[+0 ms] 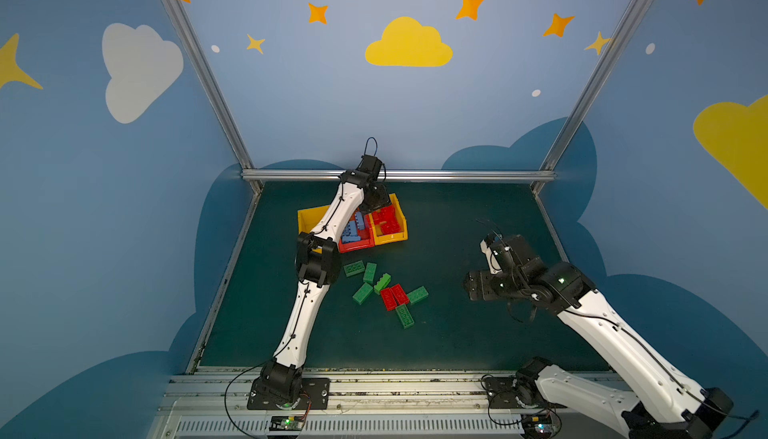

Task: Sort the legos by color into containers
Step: 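Carry the red brick with the left gripper and drop it into the yellow bin, then lower the left gripper onto another red brick beside the green bricks and grasp it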

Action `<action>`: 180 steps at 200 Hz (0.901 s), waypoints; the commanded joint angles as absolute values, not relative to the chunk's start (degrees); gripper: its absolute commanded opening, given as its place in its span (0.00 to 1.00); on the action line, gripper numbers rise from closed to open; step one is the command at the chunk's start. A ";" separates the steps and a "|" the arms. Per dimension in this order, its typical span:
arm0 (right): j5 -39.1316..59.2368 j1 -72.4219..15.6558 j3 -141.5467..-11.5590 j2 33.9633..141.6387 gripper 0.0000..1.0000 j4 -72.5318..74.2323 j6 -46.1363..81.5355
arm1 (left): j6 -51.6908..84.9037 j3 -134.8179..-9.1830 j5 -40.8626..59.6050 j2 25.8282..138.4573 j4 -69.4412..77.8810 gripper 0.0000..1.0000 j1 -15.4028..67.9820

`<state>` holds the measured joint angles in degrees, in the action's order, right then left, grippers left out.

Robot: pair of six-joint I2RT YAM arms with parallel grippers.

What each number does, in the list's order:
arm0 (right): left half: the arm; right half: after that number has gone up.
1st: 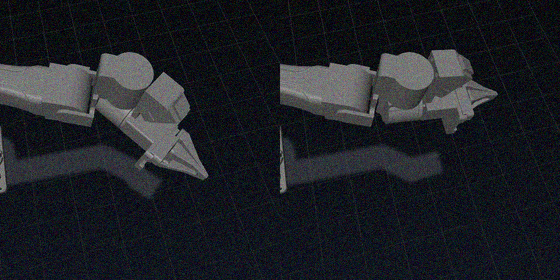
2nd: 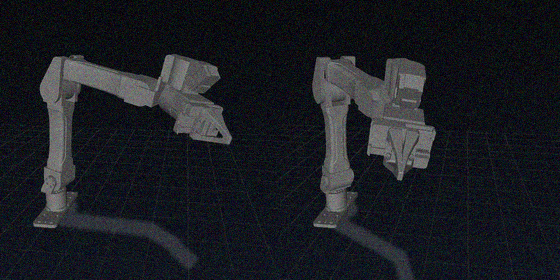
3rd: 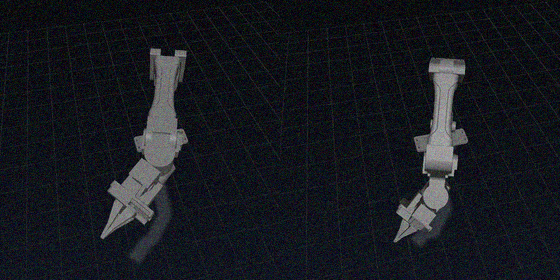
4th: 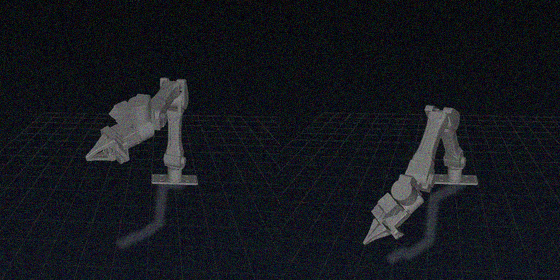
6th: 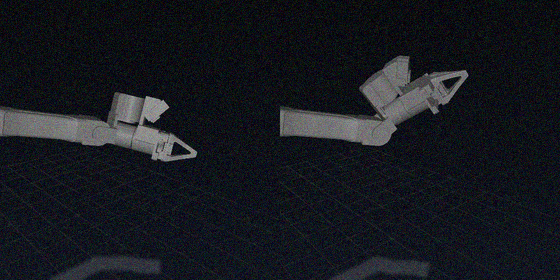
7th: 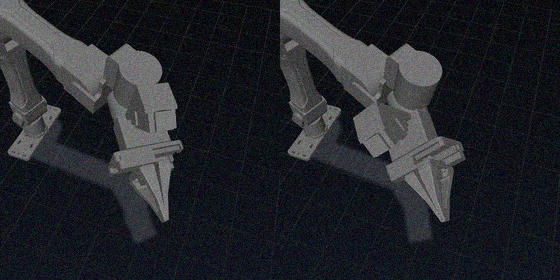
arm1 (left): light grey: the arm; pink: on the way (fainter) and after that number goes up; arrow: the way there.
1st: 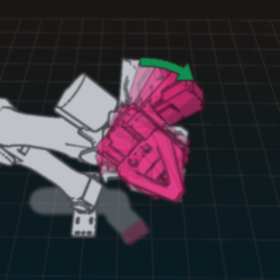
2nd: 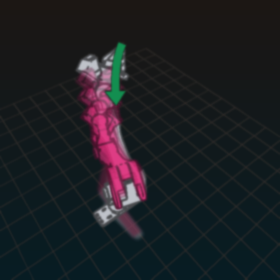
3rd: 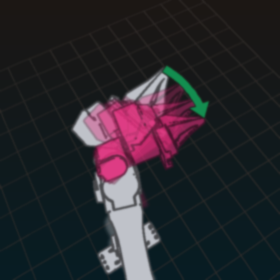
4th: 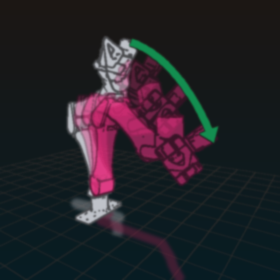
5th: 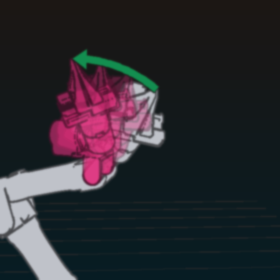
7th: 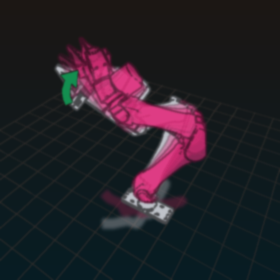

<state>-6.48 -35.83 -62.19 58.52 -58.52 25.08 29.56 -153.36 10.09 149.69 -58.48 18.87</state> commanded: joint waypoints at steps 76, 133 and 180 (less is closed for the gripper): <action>-2.25 -35.77 -61.10 59.59 0.94 -53.89 24.96 | 29.70 -120.01 12.77 120.01 -52.94 0.70 23.85; 3.02 -36.04 -58.95 59.98 0.94 -51.96 23.32 | 37.10 -78.39 7.73 95.16 -45.23 0.69 31.55; 5.71 -36.39 -59.93 61.69 0.94 -52.95 20.63 | 45.31 -62.93 6.42 89.54 -39.01 0.69 38.43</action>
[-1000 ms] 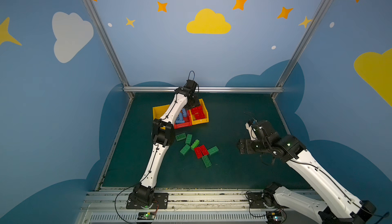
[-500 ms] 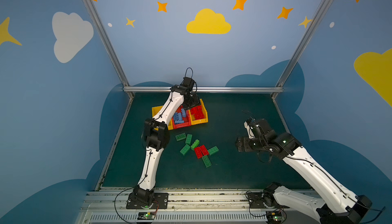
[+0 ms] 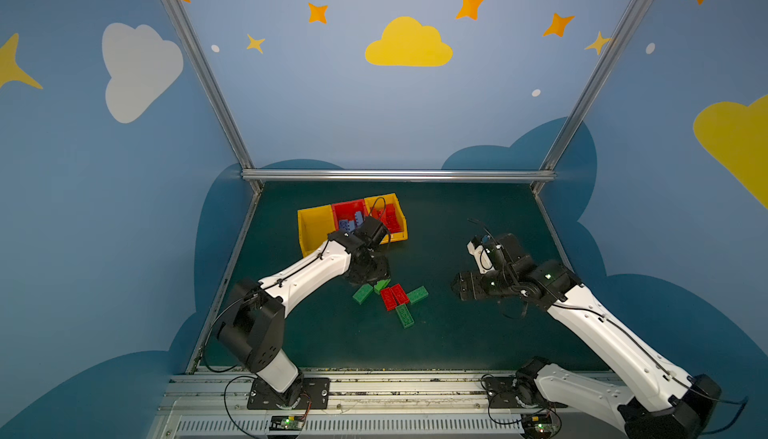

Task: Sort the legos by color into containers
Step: 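Lower the left gripper onto another red brick beside the green bricks and grasp it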

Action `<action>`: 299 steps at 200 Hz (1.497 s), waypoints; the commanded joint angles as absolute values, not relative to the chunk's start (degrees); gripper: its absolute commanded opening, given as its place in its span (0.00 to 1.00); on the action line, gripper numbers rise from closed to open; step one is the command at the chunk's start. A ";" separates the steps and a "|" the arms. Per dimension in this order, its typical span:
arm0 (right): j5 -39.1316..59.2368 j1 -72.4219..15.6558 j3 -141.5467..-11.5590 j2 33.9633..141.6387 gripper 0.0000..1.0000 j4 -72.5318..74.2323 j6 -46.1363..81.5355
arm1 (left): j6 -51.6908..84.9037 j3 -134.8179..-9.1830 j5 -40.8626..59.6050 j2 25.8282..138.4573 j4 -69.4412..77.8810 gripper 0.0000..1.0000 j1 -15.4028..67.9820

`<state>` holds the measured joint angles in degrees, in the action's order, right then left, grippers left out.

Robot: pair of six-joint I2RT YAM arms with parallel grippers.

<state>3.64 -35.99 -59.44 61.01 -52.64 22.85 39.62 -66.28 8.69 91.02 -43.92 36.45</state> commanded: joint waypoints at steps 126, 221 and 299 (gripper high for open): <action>2.38 -36.30 -60.03 57.16 0.94 -58.65 18.63 | 44.52 -65.40 3.34 99.93 -39.02 0.65 43.43; 1.67 -36.30 -58.59 54.49 0.94 -59.12 20.65 | 43.07 -65.22 3.21 103.06 -39.27 0.61 43.29; 1.15 -36.33 -58.71 54.14 0.94 -59.59 21.08 | 42.56 -64.82 2.64 102.24 -40.59 0.60 43.15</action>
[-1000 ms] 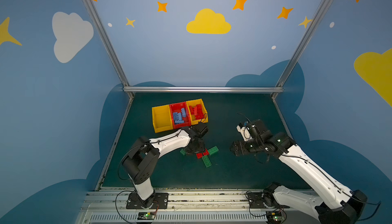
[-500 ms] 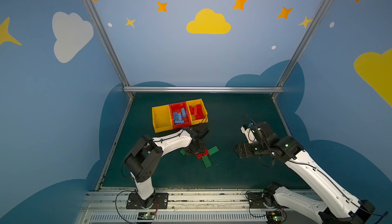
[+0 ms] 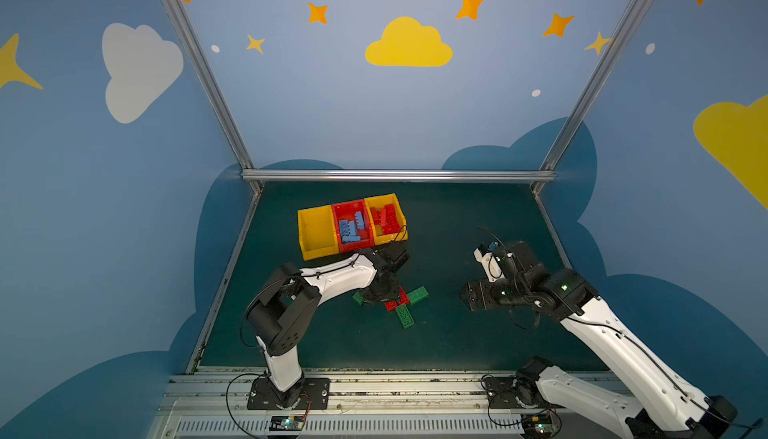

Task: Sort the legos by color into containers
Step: 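Lower the left gripper onto another red brick beside the green bricks and grasp it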

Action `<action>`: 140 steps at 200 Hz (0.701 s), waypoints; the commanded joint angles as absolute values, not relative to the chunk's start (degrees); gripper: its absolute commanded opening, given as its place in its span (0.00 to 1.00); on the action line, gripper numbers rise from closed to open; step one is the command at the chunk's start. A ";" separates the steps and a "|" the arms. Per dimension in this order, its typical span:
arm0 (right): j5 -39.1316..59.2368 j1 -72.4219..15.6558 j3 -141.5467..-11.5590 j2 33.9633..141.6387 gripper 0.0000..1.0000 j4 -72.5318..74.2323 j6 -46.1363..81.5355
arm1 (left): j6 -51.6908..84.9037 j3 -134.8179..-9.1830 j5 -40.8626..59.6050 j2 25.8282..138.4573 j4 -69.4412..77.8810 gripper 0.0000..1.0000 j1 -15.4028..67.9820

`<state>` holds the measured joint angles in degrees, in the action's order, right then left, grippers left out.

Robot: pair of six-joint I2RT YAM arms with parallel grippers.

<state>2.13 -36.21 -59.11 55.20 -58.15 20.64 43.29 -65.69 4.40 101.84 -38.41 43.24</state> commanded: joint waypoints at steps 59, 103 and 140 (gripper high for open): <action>1.14 -36.30 -58.34 54.20 0.93 -58.79 21.35 | 42.54 -63.22 2.02 99.74 -41.57 0.60 43.08; 1.41 -36.30 -58.52 55.01 0.94 -58.08 21.16 | 42.28 -63.03 1.58 98.88 -42.06 0.61 42.97; 1.51 -36.30 -58.71 55.62 0.94 -57.84 20.93 | 41.91 -62.72 1.75 99.95 -41.24 0.60 42.63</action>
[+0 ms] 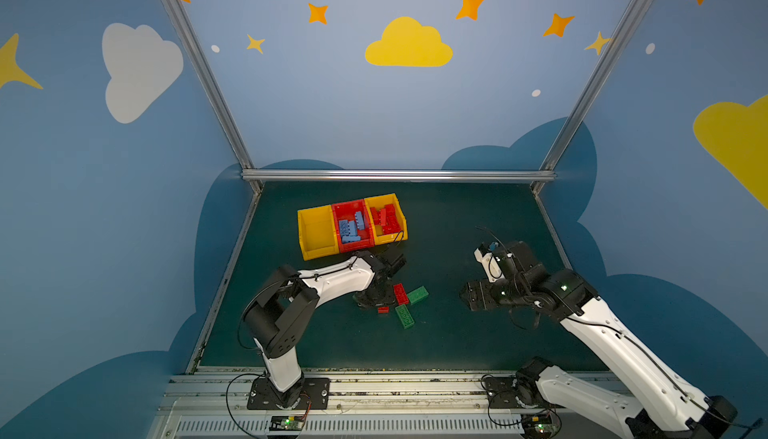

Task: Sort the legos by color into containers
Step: 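Lower the left gripper onto another red brick beside the green bricks and grasp it, then carry the red brick with the left gripper and drop it into the yellow bin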

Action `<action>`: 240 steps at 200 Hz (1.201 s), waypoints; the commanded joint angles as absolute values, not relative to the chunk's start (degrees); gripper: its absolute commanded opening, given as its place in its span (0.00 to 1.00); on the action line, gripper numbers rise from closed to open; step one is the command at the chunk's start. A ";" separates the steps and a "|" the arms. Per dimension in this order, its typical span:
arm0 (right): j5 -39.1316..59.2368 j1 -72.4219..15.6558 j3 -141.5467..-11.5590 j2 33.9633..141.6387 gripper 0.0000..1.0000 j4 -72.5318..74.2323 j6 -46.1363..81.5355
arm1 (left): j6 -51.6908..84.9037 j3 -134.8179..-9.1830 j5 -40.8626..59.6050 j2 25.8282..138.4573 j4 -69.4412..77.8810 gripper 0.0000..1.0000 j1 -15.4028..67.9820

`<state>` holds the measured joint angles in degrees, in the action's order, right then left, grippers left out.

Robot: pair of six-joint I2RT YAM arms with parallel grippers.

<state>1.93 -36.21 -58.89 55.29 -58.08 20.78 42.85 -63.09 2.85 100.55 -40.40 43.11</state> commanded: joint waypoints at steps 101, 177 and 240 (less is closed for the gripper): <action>1.07 -36.32 -58.53 55.06 0.94 -58.24 21.14 | 40.29 -65.37 3.26 103.82 -41.81 0.27 42.54; 1.36 -36.30 -58.95 58.04 0.94 -55.16 21.11 | 35.08 -77.07 -0.30 101.00 -52.06 0.21 41.40; -1.28 -36.17 -60.93 59.87 0.94 -54.67 21.95 | 28.62 -93.89 1.00 108.74 -51.72 0.22 29.88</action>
<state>0.64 -36.21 -58.94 59.48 -55.18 20.86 32.08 -89.03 0.86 104.57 -51.05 34.26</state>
